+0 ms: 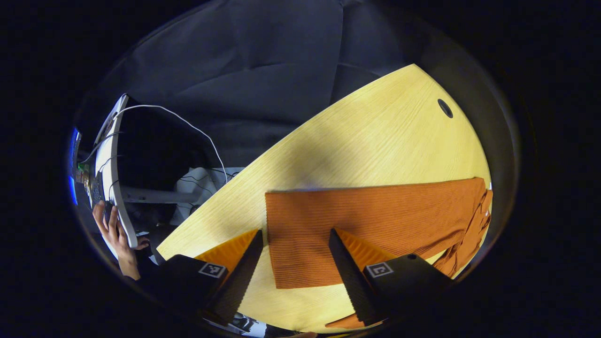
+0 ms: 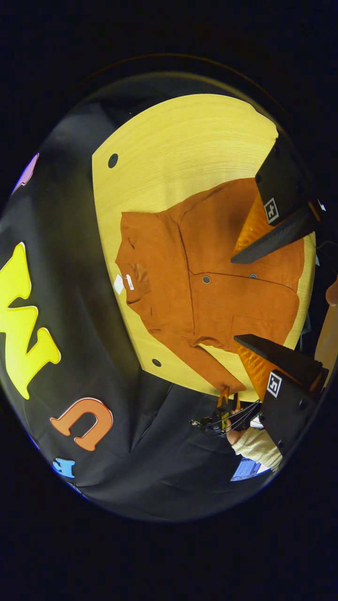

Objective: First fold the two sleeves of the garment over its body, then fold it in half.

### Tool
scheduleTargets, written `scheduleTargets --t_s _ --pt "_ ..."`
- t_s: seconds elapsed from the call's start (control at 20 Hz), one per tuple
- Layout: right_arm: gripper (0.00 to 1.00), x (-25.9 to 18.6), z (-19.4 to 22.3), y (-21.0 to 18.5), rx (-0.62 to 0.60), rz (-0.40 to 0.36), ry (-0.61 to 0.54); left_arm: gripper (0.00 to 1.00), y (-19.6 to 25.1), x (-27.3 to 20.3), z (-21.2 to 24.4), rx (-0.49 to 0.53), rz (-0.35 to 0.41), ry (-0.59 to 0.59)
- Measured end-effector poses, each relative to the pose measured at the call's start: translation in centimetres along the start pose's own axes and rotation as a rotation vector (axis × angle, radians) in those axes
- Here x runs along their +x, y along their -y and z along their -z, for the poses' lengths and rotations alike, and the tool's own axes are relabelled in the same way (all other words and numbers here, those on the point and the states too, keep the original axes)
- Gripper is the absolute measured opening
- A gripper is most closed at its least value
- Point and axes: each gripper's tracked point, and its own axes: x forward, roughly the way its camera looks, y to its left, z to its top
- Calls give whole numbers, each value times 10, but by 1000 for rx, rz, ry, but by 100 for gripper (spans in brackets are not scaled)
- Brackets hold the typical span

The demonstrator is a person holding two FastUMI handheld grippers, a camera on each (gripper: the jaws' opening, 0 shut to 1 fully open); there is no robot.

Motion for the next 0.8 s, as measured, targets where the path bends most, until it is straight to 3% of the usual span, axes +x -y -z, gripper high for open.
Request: scheduleTargets --t_s 0.15,0.2,0.25,0.3,0.35,0.5,0.6,0.75,0.8 --pt "98 -3 5 10 9 -1 -6 52 12 1 0 37 17 -8" --pt "94 -5 6 13 11 1 -6 46 17 0 0 48 30 -5" --pt "94 -7 7 17 12 2 -1 22 22 -2 -1 52 35 -1" --pt "98 -10 6 21 12 2 6 20 24 -1 0 57 30 6" --pt "98 -14 6 27 15 3 13 8 25 -1 -2 67 28 14" --pt "94 -21 8 44 40 9 23 4 28 -1 -4 72 22 24" --pt "98 -26 8 53 63 -1 40 3 30 -7 -6 77 11 37" --pt "94 -32 16 74 88 -4 42 3 40 -28 -15 99 9 88" --pt "98 -33 17 81 101 -6 40 3 48 -38 -18 97 22 109"
